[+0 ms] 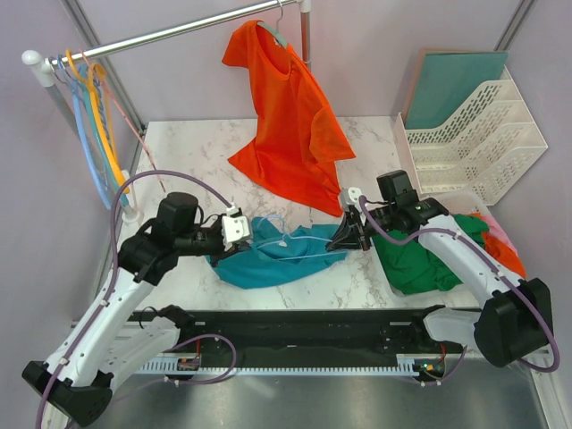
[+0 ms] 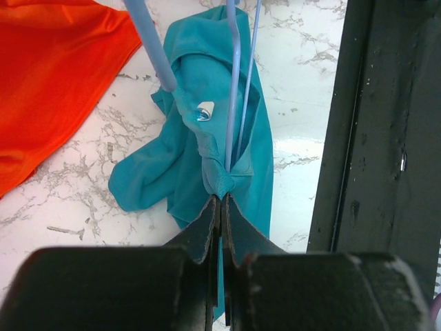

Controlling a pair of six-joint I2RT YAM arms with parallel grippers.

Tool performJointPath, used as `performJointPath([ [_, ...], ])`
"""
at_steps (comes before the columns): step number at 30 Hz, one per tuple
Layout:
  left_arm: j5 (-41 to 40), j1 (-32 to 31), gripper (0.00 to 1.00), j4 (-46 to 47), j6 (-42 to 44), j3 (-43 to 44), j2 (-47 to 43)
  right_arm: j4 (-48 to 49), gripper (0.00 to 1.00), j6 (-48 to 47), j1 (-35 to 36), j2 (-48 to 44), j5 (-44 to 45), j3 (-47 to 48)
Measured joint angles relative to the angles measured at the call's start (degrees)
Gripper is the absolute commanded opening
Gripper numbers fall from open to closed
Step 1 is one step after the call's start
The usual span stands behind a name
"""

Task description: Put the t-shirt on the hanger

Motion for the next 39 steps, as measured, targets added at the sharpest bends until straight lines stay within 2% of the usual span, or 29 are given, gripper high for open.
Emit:
performJointPath([
  [9, 2.69, -0.07, 0.04, 1.09, -1.66, 0.90, -1.36, 8.33, 0.00, 4.92, 0.87, 1.25, 0.13, -4.26],
  [12, 3.13, -0.11, 0.04, 1.22, -1.81, 1.01, -0.96, 17.66, 0.00, 12.31, 2.21, 1.49, 0.28, -5.68],
  [18, 2.56, -0.11, 0.04, 2.40, -2.64, 2.23, 1.09, 45.53, 0.00, 34.71, 5.68, 1.68, 1.62, -11.65],
  [23, 0.61, -0.11, 0.12, 4.63, -4.04, 2.36, 0.04, 56.89, 0.00, 44.24, 8.11, 1.86, 2.03, -13.05],
  [26, -2.12, -0.11, 0.19, 5.62, -5.14, 2.36, -2.01, 57.27, 0.00, 44.22, 8.20, 1.77, 2.03, -13.14],
  [31, -5.29, -0.28, 0.34, 5.33, -6.01, 2.36, -4.72, 49.46, 0.00, 38.12, 8.09, 0.57, 2.10, -13.05],
  [39, -5.86, -0.28, 0.45, -0.15, -3.48, 2.64, -5.90, 39.95, 0.00, 31.95, 8.09, -0.20, 1.81, -12.94],
])
